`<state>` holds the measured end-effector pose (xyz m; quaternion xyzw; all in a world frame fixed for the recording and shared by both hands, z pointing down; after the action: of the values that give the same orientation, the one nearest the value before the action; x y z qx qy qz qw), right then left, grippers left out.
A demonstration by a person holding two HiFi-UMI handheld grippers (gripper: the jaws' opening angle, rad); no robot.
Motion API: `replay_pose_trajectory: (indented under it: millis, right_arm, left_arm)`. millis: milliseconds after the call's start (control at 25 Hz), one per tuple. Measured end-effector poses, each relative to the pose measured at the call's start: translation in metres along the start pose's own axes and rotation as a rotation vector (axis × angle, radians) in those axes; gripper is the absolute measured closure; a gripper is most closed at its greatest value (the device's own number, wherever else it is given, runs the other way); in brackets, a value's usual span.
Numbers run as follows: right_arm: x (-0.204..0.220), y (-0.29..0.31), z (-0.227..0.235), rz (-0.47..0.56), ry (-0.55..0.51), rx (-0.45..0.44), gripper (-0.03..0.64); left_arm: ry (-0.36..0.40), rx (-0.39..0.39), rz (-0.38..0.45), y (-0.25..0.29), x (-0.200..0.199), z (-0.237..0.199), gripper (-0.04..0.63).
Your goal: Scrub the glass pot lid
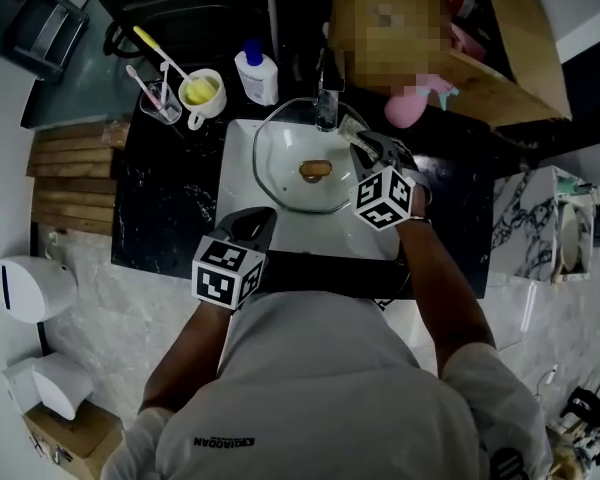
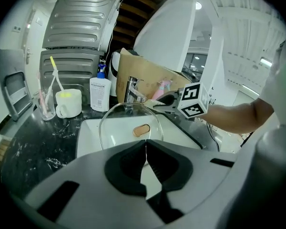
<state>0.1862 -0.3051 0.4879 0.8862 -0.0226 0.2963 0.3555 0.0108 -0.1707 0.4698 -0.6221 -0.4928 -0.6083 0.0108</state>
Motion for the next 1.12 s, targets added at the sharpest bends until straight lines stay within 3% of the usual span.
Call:
replay_pose_trajectory:
  millis: [200, 520, 1120]
  right_arm:
    - [0.006, 0.028, 0.016, -0.002, -0.124, 0.048, 0.520]
    - [-0.004, 0.059, 0.005, 0.050, -0.201, 0.030, 0.520]
    - [-0.005, 0.066, -0.016, 0.074, -0.255, -0.019, 0.508]
  left_arm:
    - [-0.031, -0.055, -0.010, -0.008, 0.007, 0.000, 0.580]
    - [-0.075, -0.124, -0.025, -0.019, 0.018, -0.005, 0.580]
    - [-0.107, -0.120, -0.017, -0.019, 0.021, 0.000, 0.580]
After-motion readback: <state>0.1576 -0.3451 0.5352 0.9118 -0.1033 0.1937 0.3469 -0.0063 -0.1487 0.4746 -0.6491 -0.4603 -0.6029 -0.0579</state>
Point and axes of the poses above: the fingertips, and each gripper's own axes: y forward along the fingers, z to its right, x out of its underside, the point moved 2 cm from there along -y, backward along the fingers, and after that the axes turned 1 degree about x, right-handed, at the moved point
